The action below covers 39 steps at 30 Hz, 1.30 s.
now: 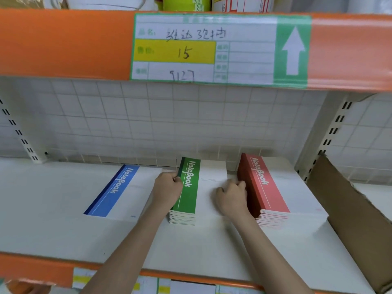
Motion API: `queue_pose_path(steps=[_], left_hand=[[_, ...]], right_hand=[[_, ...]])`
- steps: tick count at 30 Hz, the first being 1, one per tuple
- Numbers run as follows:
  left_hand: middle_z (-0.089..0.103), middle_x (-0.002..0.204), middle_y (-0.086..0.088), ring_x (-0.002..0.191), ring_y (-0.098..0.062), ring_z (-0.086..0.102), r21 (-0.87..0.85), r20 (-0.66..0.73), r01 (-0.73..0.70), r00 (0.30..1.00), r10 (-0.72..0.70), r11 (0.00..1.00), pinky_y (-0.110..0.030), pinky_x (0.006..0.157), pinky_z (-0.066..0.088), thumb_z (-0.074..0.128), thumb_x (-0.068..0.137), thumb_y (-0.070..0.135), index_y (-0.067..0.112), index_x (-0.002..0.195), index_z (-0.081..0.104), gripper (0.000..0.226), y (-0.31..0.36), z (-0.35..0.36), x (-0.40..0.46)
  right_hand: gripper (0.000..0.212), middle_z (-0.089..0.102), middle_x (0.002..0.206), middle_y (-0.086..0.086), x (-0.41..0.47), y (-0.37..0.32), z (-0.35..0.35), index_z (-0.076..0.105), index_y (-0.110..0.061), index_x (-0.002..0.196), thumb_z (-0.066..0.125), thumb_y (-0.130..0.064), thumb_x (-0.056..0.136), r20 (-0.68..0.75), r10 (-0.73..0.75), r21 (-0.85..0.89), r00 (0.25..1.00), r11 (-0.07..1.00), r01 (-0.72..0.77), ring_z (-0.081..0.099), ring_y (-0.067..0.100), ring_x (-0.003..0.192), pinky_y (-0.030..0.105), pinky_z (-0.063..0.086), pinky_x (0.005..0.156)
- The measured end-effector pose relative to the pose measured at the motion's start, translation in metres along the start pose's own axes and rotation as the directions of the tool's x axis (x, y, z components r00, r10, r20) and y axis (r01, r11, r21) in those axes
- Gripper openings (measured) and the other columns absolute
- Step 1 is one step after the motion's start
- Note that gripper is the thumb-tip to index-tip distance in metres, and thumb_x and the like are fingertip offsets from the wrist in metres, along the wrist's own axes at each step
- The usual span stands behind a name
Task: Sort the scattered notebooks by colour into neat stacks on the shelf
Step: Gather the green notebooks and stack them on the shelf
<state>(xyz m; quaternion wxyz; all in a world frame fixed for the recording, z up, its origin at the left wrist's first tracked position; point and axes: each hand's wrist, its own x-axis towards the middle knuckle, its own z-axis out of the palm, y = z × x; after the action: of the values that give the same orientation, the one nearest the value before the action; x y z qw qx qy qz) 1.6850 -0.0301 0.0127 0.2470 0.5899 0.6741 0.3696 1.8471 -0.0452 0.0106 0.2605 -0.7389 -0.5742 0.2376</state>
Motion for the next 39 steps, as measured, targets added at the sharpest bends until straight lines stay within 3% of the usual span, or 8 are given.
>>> queue_pose_path(steps=[7,11,16,20,27,32,36,39], left_hand=[[0.069,0.077,-0.007,0.066,-0.022,0.064,-0.339,0.174,0.258,0.962,-0.209,0.905,-0.032,0.072,0.050,0.040,0.100,0.023,0.015,0.087,0.068,0.032,-0.005,-0.003,0.003],[0.063,0.069,-0.008,0.055,-0.018,0.058,-0.466,0.247,0.358,0.931,-0.269,0.809,-0.019,0.049,0.044,0.034,0.103,0.024,0.009,0.089,0.063,0.035,0.001,0.001,-0.002],[0.059,0.070,-0.008,0.054,-0.017,0.053,-0.457,0.216,0.308,0.949,-0.231,0.835,-0.009,0.037,0.037,0.032,0.103,0.016,0.009,0.087,0.061,0.034,0.002,0.002,-0.004],[0.061,0.067,-0.007,0.053,-0.016,0.056,-0.438,0.221,0.303,0.949,-0.225,0.846,-0.010,0.037,0.037,0.031,0.103,0.018,0.013,0.080,0.060,0.037,0.000,0.003,-0.004],[0.065,0.075,-0.008,0.062,-0.019,0.060,-0.440,0.266,0.348,0.931,-0.249,0.828,-0.023,0.058,0.046,0.034,0.103,0.025,0.012,0.088,0.062,0.034,-0.001,0.000,0.000],[0.049,0.141,-0.009,0.127,-0.025,0.047,-0.229,0.106,0.207,0.977,-0.187,0.951,-0.038,0.111,0.033,0.036,0.103,0.027,0.012,0.141,0.043,0.042,-0.008,-0.015,-0.004],[0.048,0.143,-0.008,0.131,-0.022,0.044,-0.006,-0.013,0.053,0.998,-0.053,0.999,-0.028,0.107,0.031,0.039,0.102,0.025,0.013,0.141,0.044,0.042,-0.019,-0.036,-0.019],[0.055,0.136,-0.008,0.124,-0.022,0.051,0.120,-0.078,-0.002,0.997,0.011,0.993,-0.030,0.102,0.038,0.040,0.101,0.026,0.015,0.138,0.048,0.039,-0.029,-0.055,-0.033]], right_hand=[[0.050,0.043,0.139,0.016,0.011,0.004,-0.002,0.035,-0.001,0.139,0.043,-0.027,0.097,0.173,0.071,0.267,0.982,0.957,-0.116,0.048,0.031,0.122,0.039,0.043,0.101],[0.053,0.043,0.143,0.012,0.014,0.006,-0.001,0.028,-0.006,0.145,0.041,-0.029,0.099,0.210,0.079,0.395,0.975,0.905,-0.158,0.046,0.029,0.127,0.035,0.038,0.106],[0.052,0.050,0.104,0.000,0.015,0.003,0.001,0.023,-0.008,0.143,0.040,-0.031,0.099,0.250,0.060,0.353,0.966,0.924,-0.148,0.053,0.010,0.082,0.018,0.037,0.054],[0.051,0.041,0.086,-0.009,0.018,0.006,0.004,0.024,-0.008,0.139,0.043,-0.031,0.098,0.249,0.048,0.331,0.967,0.934,-0.132,0.044,0.000,0.069,0.015,0.033,0.048],[0.071,0.037,0.145,0.010,0.009,0.001,-0.004,0.014,-0.002,0.148,0.045,-0.039,0.097,0.206,0.036,0.329,0.978,0.939,-0.104,0.042,0.023,0.126,0.014,0.037,0.075],[0.073,0.032,0.147,0.020,0.003,-0.013,-0.018,0.021,0.006,0.143,0.044,-0.045,0.096,0.101,-0.067,0.127,0.993,0.990,0.053,0.038,0.032,0.132,0.026,0.037,0.092],[0.072,0.013,0.155,0.020,-0.009,-0.034,-0.018,0.012,-0.001,0.149,0.043,-0.040,0.097,0.080,-0.228,-0.034,0.970,0.972,0.231,0.026,0.034,0.140,0.037,0.029,0.109],[0.055,0.028,0.149,0.016,-0.024,-0.052,-0.002,0.030,-0.006,0.142,0.047,-0.031,0.096,0.109,-0.382,-0.062,0.918,0.919,0.390,0.035,0.034,0.132,0.037,0.036,0.103]])
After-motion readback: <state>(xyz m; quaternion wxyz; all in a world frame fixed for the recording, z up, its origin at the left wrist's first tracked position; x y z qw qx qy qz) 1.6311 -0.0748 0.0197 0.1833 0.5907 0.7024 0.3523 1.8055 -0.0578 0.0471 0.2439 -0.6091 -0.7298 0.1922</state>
